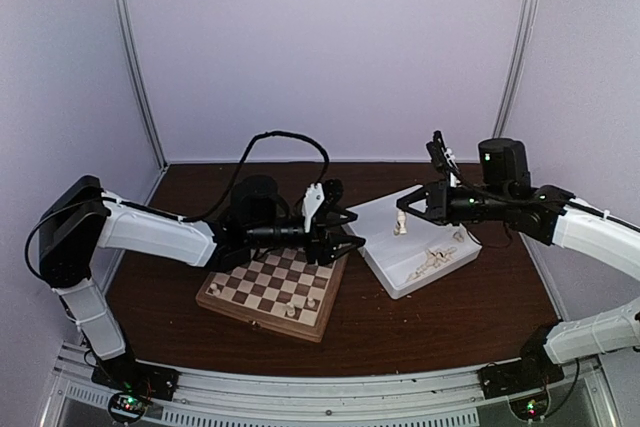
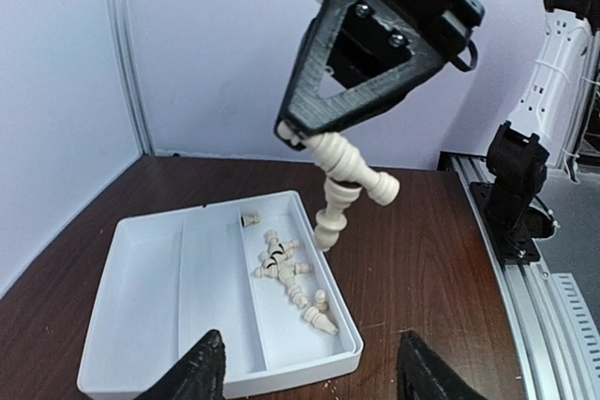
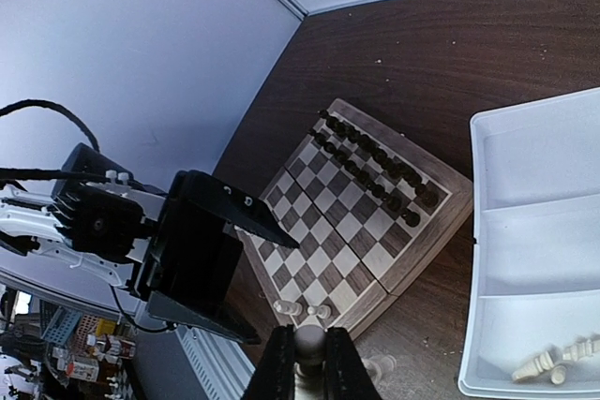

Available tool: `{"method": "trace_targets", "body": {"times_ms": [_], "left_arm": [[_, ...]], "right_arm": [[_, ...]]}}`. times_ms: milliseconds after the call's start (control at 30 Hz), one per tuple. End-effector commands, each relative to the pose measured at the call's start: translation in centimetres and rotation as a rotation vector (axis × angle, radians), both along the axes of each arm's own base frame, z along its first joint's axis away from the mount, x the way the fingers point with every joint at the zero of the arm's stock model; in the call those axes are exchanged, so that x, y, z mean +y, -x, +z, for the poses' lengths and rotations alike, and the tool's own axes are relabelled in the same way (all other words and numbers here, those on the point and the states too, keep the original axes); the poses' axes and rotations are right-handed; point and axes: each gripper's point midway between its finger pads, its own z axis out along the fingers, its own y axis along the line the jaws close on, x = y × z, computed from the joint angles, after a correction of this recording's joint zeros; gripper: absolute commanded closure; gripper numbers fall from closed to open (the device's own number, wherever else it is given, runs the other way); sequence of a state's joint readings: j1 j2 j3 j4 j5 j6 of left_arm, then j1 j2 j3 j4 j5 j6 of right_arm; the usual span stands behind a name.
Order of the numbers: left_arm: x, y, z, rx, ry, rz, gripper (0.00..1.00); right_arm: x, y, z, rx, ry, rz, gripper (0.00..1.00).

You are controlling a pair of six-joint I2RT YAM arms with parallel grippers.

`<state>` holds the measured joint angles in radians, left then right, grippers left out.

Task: Set up the chess pieces on the board
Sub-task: Place the chess piece in the storage box.

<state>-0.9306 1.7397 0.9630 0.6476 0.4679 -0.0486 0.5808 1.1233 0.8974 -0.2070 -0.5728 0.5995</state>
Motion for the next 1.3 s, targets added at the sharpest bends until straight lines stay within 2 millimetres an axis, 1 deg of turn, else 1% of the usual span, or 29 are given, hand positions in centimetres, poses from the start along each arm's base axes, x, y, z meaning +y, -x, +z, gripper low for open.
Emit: {"method": "trace_targets", "body": {"times_ms": [0, 300, 333, 400, 500, 867, 1100, 1267], "left_arm": [[-1.5, 1.4, 2.9, -0.098, 0.105, -0.126, 0.39], [-3.3, 1.4, 3.6, -0.117, 0.159, -0.154, 0.38], [-3.4, 1.4, 3.7, -0.118, 0.163, -0.156, 0.38], [-3.6, 1.3, 4.0, -0.123, 0.173, -0.157, 0.38], [-3.7, 1.4, 4.2, -0.127, 0.181, -0.162, 0.39], [-4.2, 1.1, 5.2, -0.138, 0.197, -0.166, 0.43], [-4.6, 1.1, 5.7, -0.146, 0.205, -0.176, 0.47], [-4.8, 1.1, 5.4, -0.14, 0.197, -0.184, 0.52]], "right_arm": [[0.9, 0.6, 3.7, -0.023, -0.135, 0.045, 0.96], [1.3, 0.9, 5.5, -0.017, -0.232, 0.054, 0.96], [1.3, 0.9, 5.4, -0.008, -0.236, 0.053, 0.97], [1.3, 0.9, 6.1, -0.024, -0.259, 0.055, 0.96], [1.5, 0.8, 6.3, -0.019, -0.277, 0.057, 0.97], [1.8, 0.7, 6.2, 0.001, -0.307, 0.064, 0.97], [2.1, 0.8, 6.0, 0.009, -0.31, 0.071, 0.97], [2.2, 0.7, 5.7, 0.013, -0.305, 0.074, 0.97]]}}
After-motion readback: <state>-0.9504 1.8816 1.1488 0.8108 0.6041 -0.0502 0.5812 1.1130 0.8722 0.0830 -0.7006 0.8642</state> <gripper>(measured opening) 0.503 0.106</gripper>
